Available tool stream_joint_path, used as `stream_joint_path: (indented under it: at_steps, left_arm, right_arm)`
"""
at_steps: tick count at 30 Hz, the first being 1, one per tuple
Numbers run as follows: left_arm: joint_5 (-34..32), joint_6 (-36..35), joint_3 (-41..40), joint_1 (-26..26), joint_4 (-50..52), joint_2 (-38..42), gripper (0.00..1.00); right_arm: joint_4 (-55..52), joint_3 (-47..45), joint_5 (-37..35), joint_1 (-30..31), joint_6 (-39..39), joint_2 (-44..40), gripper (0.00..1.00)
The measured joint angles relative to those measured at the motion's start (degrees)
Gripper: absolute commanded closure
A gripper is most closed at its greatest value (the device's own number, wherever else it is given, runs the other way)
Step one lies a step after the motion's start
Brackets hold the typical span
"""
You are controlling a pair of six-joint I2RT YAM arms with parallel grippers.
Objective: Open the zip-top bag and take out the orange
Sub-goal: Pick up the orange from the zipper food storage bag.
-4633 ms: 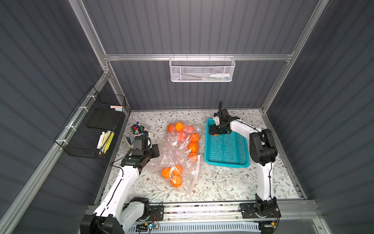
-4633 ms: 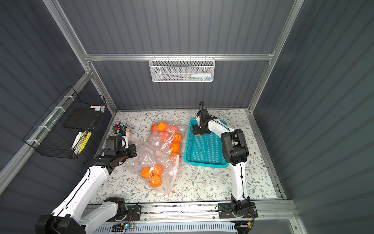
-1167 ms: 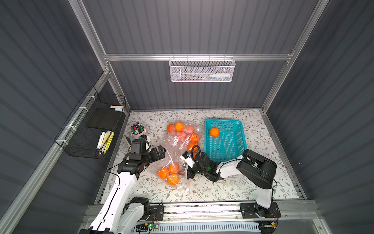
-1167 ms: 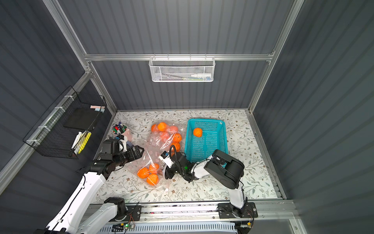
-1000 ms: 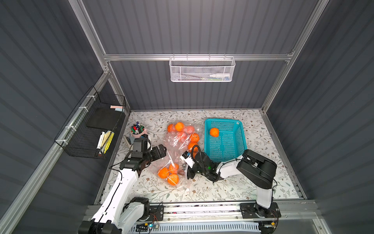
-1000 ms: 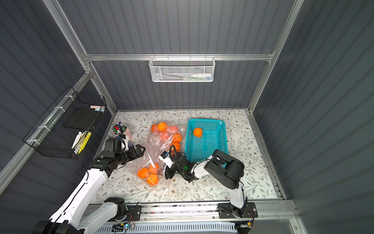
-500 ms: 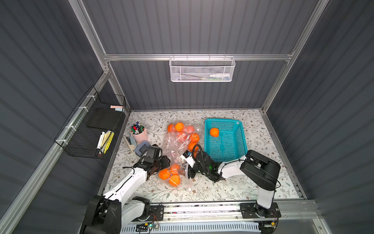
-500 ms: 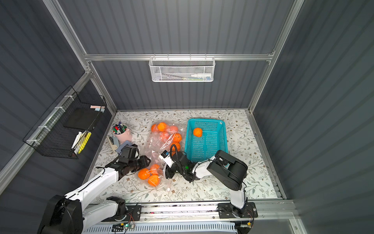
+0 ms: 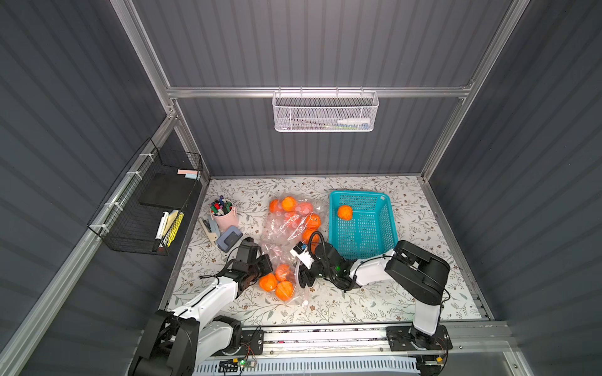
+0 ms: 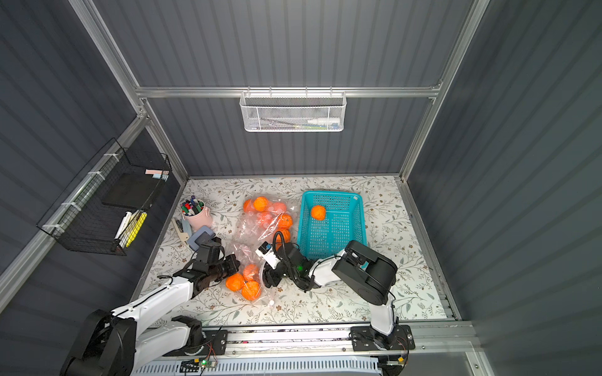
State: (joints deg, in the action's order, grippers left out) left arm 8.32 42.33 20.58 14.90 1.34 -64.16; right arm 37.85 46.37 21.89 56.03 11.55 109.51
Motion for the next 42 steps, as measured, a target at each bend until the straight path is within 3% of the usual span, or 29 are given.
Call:
stream_joint_path:
  at_steps: [7,13,17,29,35,42]
  left_arm:
    - [0.0,0.0,-1.4,0.0,-3.0,0.0,1.0]
    - [-0.5,0.0,-1.7,0.0,-3.3,0.1,1.0]
    - [0.1,0.0,-1.8,0.0,-2.4,0.9,1.0]
    - [6.8,3.3,-2.6,2.2,-3.4,5.8,1.0]
    - [9.0,3.8,-2.6,2.3,-4.6,5.7,1.0]
    - [0.5,3.8,-3.0,0.4,-1.2,5.0,1.0]
  right_arm:
    - [-2.0,6.4,4.3,0.2,0.7,5.0,0.24]
    - [-4.5,10.4,5.0,0.4,1.4,7.6,0.4]
    - [-7.6,7.7,3.3,0.6,1.2,3.3,0.43]
    - [-29.9,4.5,-1.4,-4.2,-6.4,-16.0,0.43]
    - [-33.4,3.7,-0.9,-6.5,-9.3,-19.2,0.38]
    - [-34.0,3.5,6.9,-6.4,-9.2,-17.6,0.28]
